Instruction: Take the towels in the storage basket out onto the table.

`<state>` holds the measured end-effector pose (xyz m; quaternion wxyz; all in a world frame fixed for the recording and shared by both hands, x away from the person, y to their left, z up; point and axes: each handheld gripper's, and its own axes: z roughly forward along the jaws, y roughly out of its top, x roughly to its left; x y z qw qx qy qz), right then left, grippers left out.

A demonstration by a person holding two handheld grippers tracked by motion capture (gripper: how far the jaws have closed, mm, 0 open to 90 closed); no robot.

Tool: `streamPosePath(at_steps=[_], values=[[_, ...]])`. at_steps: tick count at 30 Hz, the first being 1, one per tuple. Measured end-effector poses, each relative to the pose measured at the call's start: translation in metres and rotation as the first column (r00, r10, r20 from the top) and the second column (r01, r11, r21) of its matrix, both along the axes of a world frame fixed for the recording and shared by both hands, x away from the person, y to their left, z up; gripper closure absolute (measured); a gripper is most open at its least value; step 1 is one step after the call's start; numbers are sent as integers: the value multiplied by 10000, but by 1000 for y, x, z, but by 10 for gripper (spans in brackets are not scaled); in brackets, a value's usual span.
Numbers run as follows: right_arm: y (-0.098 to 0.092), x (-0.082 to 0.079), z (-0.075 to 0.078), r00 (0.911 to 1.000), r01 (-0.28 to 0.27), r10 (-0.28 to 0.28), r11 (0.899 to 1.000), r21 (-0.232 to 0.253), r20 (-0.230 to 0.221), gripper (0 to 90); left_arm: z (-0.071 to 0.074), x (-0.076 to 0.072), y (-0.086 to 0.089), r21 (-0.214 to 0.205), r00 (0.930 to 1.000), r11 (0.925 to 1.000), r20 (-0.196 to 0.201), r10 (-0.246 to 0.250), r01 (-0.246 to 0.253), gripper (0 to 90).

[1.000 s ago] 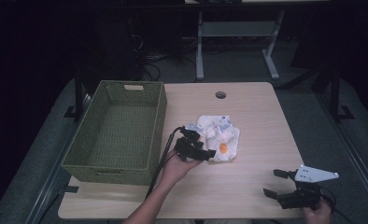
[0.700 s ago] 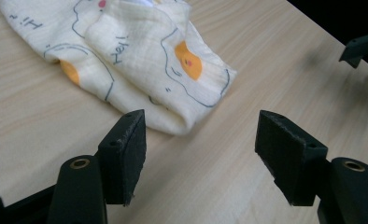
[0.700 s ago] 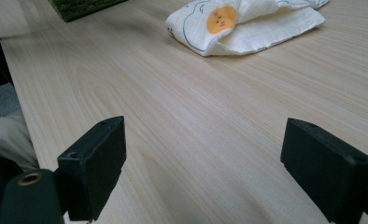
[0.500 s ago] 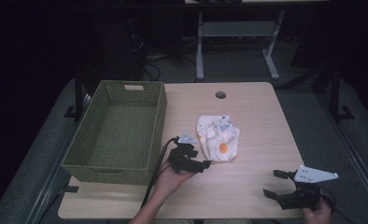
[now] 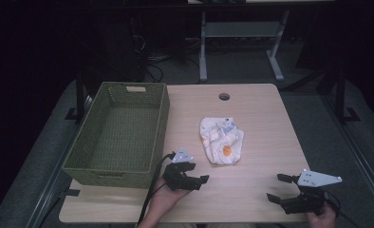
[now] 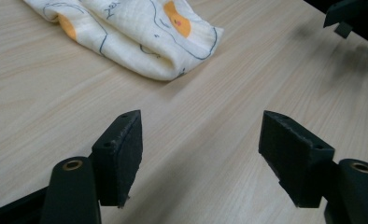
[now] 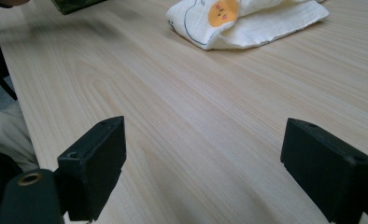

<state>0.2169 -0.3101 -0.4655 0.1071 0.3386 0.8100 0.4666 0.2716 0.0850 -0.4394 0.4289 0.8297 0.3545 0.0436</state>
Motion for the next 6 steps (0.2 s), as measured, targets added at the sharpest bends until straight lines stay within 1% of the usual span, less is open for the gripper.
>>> streamPosePath(at_steps=[1,2,3,4,5,6], values=[[0,0,0,10000,23,-23,10000,-9,27,139,-2,-2,0,-50,10000,10000,3,-21,21,298],[0,-1,0,10000,55,-55,10000,-2,24,138,-5,-5,1,-221,10000,9998,-9,-19,19,293],[-1,-2,-1,10000,49,-49,10000,14,57,138,-6,-6,1,-205,9999,9998,-78,-78,77,293],[-1,-2,-1,10000,61,-61,10000,16,29,138,-8,-6,0,48,9998,9998,-48,-187,188,293],[0,-2,-2,10000,16,-16,10000,-36,53,138,-8,-7,0,224,9998,9996,65,-162,161,287],[1,-2,-2,10000,-26,26,9999,-104,35,138,-8,-8,1,260,9997,9995,190,-181,176,283]])
